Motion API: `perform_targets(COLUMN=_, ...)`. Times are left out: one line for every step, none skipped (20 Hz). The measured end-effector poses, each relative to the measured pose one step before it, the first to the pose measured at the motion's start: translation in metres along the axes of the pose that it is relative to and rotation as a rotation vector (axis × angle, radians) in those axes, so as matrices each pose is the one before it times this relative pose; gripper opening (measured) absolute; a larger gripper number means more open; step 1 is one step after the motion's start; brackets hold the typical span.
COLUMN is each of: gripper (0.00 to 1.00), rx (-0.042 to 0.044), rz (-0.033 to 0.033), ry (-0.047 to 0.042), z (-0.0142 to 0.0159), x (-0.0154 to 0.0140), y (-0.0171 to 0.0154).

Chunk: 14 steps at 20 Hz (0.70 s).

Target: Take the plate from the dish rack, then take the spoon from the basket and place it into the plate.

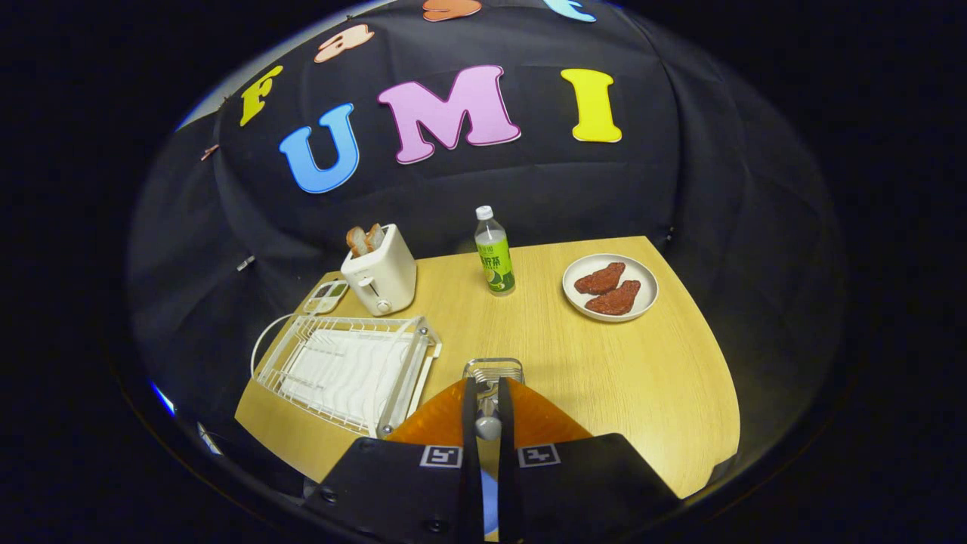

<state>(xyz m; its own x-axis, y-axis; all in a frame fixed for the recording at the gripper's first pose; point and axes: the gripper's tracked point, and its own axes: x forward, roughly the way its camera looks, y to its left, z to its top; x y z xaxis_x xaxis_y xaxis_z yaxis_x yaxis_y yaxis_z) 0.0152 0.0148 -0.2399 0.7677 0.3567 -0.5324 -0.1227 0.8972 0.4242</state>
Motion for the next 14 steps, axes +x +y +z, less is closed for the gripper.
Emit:
perform_targets(gripper=0.12, rx=0.00243, rz=0.01554, ry=-0.01114, z=0.00223, x=-0.01185, y=0.00790)
perform_targets(gripper=0.12, rx=0.00621, rz=0.02052, ry=-0.00801, z=0.00079, x=-0.01159, y=0.00850)
perform_targets(gripper=0.12, rx=0.00665, rz=0.02077, ry=-0.00706, z=-0.00040, x=-0.01135, y=0.00866)
perform_targets(gripper=0.12, rx=0.00622, rz=0.01771, ry=0.00027, z=-0.00296, x=-0.01002, y=0.00742)
perform_targets(gripper=0.12, rx=0.00161, rz=0.01644, ry=0.00942, z=-0.00726, x=-0.00801, y=0.00767)
perform_targets(gripper=0.11, rx=0.00025, rz=0.01585, ry=0.01100, z=-0.00809, x=-0.00667, y=0.00797)
perform_targets(gripper=0.12, rx=-0.00416, rz=0.01531, ry=0.01222, z=-0.00896, x=-0.00517, y=0.00875)
perform_targets(gripper=0.12, rx=-0.00512, rz=0.00948, ry=0.01385, z=-0.01007, x=-0.00305, y=0.00651)
perform_targets(gripper=0.12, rx=-0.00468, rz=0.00509, ry=0.02221, z=-0.01380, x=-0.00224, y=0.00574)
perform_targets(gripper=0.12, rx=-0.00220, rz=0.00241, ry=0.02060, z=-0.01271, x=-0.00011, y=0.00399)
perform_targets(gripper=0.12, rx=-0.00155, rz=0.00275, ry=0.01919, z=-0.01228, x=0.00055, y=0.00367)
perform_targets(gripper=0.12, rx=0.00307, rz=-0.00158, ry=0.01305, z=-0.01018, x=0.00229, y=0.00212)
perform_targets(gripper=0.12, rx=0.00201, rz=0.00101, ry=0.01440, z=-0.01096, x=0.00356, y=0.00214)
perform_targets(gripper=0.12, rx=0.00063, rz=-0.00368, ry=0.01627, z=-0.00985, x=0.00389, y=0.00026)
